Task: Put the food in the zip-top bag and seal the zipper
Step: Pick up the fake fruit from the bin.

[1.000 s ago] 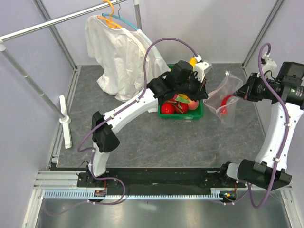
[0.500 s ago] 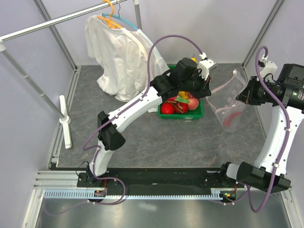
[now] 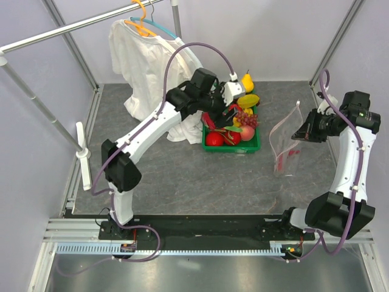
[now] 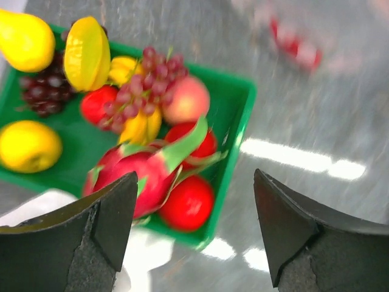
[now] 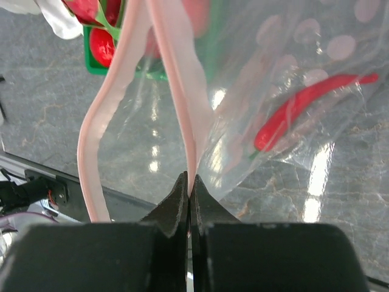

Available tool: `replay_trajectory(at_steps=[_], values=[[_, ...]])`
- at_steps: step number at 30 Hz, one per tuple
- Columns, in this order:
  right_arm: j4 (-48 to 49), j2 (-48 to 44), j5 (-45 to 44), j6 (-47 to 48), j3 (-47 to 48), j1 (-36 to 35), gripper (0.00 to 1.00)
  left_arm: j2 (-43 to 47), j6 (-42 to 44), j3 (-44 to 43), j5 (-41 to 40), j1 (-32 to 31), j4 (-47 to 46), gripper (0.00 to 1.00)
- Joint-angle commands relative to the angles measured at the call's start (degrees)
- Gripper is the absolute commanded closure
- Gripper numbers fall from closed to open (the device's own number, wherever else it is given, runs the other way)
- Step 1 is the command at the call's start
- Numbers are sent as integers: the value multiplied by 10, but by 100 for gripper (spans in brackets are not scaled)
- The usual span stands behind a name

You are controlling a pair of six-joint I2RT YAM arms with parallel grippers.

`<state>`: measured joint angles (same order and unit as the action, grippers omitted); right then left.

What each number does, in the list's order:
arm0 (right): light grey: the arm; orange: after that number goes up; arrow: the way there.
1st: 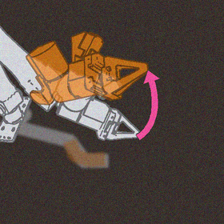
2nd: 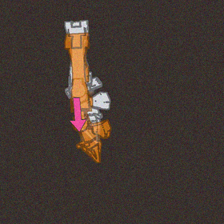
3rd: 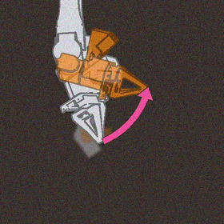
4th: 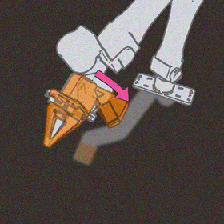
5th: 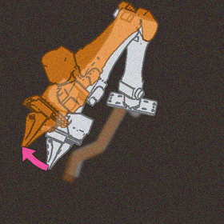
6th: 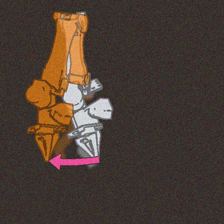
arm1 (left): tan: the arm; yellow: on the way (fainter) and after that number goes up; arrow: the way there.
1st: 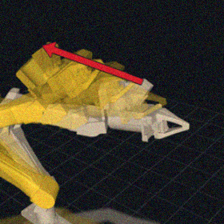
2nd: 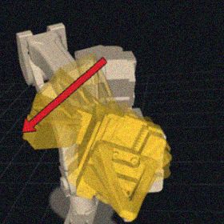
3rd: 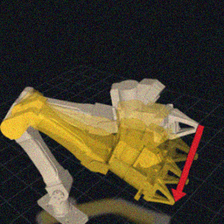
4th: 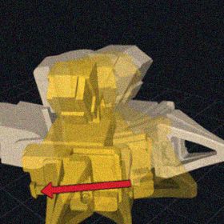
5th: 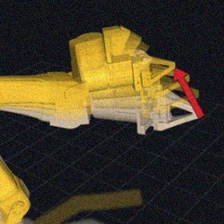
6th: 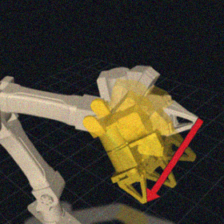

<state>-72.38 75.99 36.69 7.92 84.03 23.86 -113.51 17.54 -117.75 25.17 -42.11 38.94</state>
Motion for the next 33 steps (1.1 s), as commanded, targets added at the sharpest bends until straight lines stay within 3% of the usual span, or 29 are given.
replay_trajectory(at_steps=[1, 5, 9, 16, 33], values=[[49, -4, 27, -19, 0, 1, 100, 69, 305, 70, -27, -20, 49, 17], [58, -7, 34, -28, -10, 0, 100, 59, 446, 116, -73, -20, 47, 17], [59, -8, 37, -26, -19, 1, 100, 6, 472, 83, -119, -19, 32, 13], [59, -8, 42, -18, -25, 1, 100, -48, 601, 66, -162, -12, 14, 0], [58, -6, 52, -11, -35, 1, 100, -120, 708, 46, -141, 7, 0, 0]])
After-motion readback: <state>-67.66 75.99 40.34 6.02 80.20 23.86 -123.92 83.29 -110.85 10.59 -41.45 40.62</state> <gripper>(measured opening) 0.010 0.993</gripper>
